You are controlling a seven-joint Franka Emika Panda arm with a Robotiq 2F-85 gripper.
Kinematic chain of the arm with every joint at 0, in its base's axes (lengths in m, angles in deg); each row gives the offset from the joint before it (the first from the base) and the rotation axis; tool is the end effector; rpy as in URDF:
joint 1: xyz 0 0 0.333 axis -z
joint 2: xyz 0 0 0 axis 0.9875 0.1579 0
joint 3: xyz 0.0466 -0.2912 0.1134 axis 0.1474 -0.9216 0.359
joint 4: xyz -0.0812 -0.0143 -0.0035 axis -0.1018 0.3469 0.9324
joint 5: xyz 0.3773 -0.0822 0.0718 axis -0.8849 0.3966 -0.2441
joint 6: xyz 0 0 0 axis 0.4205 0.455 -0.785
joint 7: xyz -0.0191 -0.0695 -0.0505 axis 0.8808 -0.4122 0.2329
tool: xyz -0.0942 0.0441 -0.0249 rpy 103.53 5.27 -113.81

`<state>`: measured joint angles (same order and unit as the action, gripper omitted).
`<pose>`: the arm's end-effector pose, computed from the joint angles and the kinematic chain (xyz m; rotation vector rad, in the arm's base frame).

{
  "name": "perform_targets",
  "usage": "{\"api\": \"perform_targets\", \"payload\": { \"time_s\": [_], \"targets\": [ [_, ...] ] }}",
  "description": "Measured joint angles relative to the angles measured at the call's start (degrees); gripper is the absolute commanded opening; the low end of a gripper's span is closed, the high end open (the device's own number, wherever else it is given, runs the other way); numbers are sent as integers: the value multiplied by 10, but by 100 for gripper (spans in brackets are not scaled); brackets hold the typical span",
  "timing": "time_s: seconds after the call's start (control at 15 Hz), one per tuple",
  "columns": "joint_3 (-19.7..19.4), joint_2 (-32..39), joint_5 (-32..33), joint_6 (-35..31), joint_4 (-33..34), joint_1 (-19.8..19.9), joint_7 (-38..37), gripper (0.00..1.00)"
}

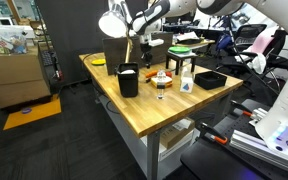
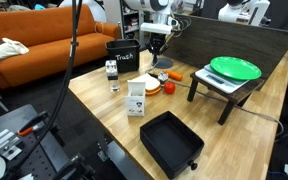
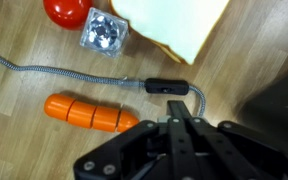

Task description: Switch off the lamp

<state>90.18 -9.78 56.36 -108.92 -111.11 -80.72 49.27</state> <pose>0.7668 0.0159 0.2119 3.0696 0.5852 -0.2265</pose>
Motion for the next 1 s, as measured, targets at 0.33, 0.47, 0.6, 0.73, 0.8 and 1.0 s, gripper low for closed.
{"api": "perform_targets", "payload": {
  "time_s": [0.33, 0.47, 0.6, 0.73, 0.8, 1.0],
  "targets": [
    [0, 41, 0, 16, 57, 3, -2, 0],
    [0, 55, 0, 26, 79, 3, -2, 0],
    [0, 67, -2, 31, 96, 2, -2, 0],
    [1, 76, -2, 33, 105, 1, -2, 1],
    [1, 76, -2, 33, 104, 0, -2, 1],
    [1, 76, -2, 33, 104, 0, -2, 1]
  ]
}}
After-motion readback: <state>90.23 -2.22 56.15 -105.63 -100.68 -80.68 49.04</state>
